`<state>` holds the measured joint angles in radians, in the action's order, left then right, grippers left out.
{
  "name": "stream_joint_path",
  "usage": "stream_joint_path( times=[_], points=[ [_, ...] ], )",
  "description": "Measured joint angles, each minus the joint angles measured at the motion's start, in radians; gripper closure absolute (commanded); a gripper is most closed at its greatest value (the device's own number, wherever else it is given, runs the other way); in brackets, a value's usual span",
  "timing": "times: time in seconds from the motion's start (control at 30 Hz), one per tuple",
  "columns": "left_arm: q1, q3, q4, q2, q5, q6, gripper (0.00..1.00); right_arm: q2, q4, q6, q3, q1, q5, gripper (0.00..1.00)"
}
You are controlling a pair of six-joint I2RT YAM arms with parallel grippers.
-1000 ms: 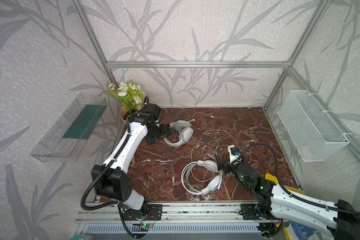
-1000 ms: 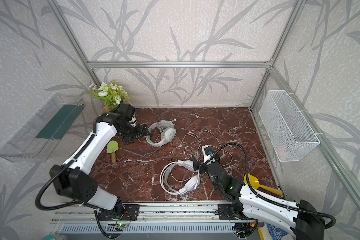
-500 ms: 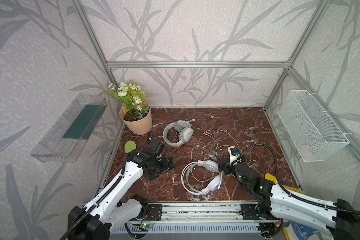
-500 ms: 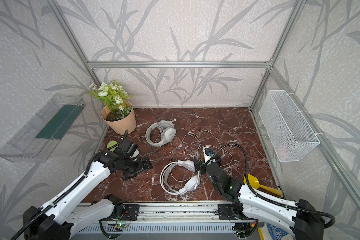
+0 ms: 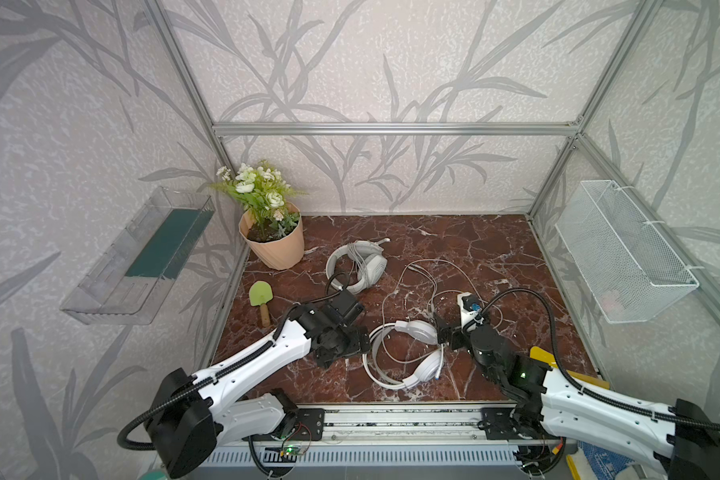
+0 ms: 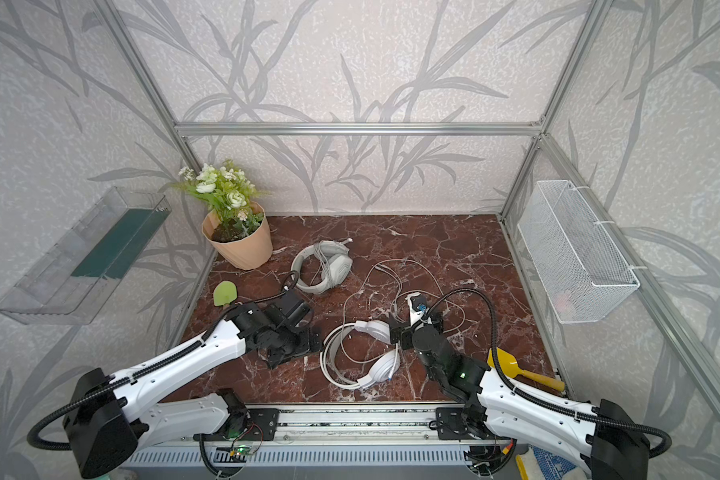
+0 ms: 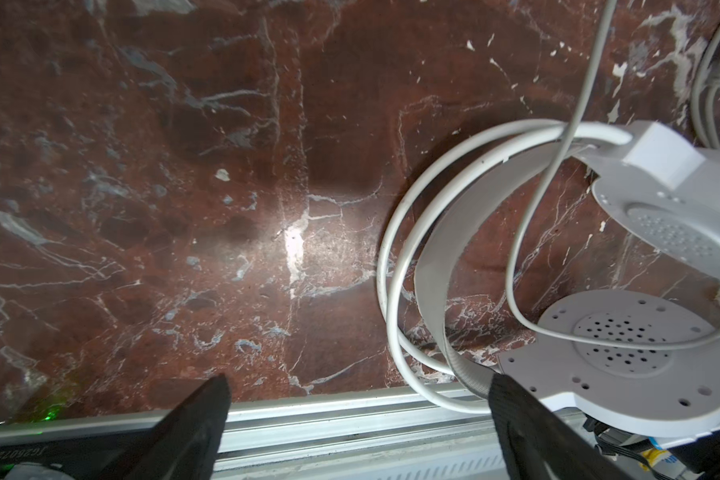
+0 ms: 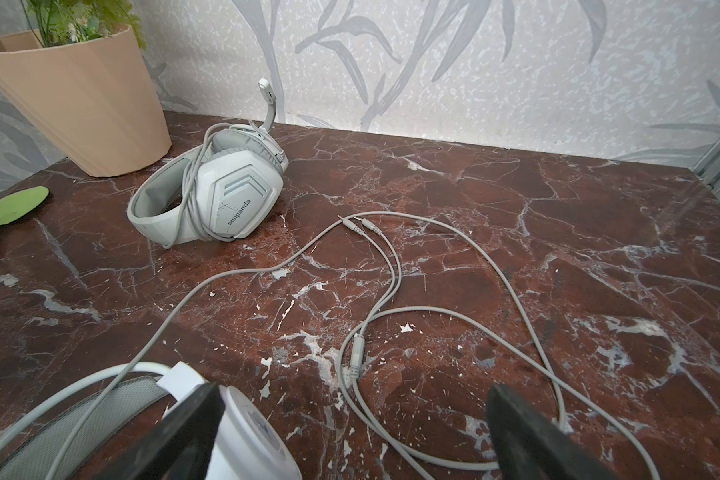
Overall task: Wrap the headphones
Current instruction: 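Close the left gripper on the white headset's headband near the robot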
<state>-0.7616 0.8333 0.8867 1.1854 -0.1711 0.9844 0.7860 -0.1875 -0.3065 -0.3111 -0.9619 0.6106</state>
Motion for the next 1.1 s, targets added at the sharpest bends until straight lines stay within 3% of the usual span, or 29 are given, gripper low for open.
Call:
stream_joint_path(
  times=[0.13,0.37,0.7,1.1],
  points=[
    [-0.072,0.017,-0.029,0.053,0.020,0.041,0.02,-0.002,0.000,0.000,0.000,0.000,-0.011,0.01],
    [-0.161,0.085,-0.035,0.174,0.052,0.105,0.13,-0.002,0.001,0.000,0.000,0.000,-0.024,0.01],
    [-0.177,0.103,-0.019,0.245,0.090,0.181,0.18,-0.045,0.014,0.000,0.000,0.000,-0.035,0.01],
    [-0.181,0.111,-0.056,0.344,0.080,0.187,0.37,-0.064,0.022,-0.001,0.000,0.000,-0.044,0.01]
  ],
)
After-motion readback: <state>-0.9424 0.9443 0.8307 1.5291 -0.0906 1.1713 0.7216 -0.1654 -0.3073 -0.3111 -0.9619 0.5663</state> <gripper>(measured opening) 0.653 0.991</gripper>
